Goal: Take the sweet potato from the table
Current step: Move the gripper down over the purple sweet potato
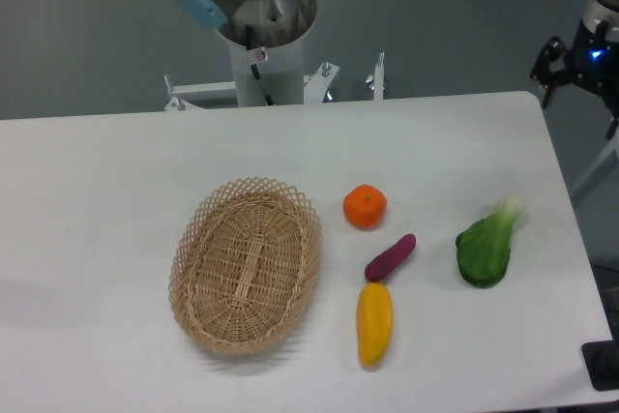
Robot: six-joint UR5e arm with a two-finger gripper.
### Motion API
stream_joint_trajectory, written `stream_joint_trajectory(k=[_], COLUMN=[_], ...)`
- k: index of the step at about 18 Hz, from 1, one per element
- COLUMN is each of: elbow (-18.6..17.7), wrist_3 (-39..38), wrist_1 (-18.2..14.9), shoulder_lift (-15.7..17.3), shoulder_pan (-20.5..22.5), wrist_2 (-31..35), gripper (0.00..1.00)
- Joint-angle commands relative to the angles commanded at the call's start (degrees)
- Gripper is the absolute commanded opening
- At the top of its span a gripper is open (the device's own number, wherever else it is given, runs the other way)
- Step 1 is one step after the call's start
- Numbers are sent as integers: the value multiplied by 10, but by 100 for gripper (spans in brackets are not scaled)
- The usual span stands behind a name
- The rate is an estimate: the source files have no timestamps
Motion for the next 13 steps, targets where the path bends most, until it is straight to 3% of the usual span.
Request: stream_joint_trajectory(k=[7, 10, 13], elbow=[-15, -28, -47], wrist_3=[-37, -91, -165], wrist_1=[4, 5, 27], shoulder_lift=[3, 4, 2], shoulder_pan=[-3, -8, -27], wrist_2=[-34, -35, -33], gripper=[100, 100, 100])
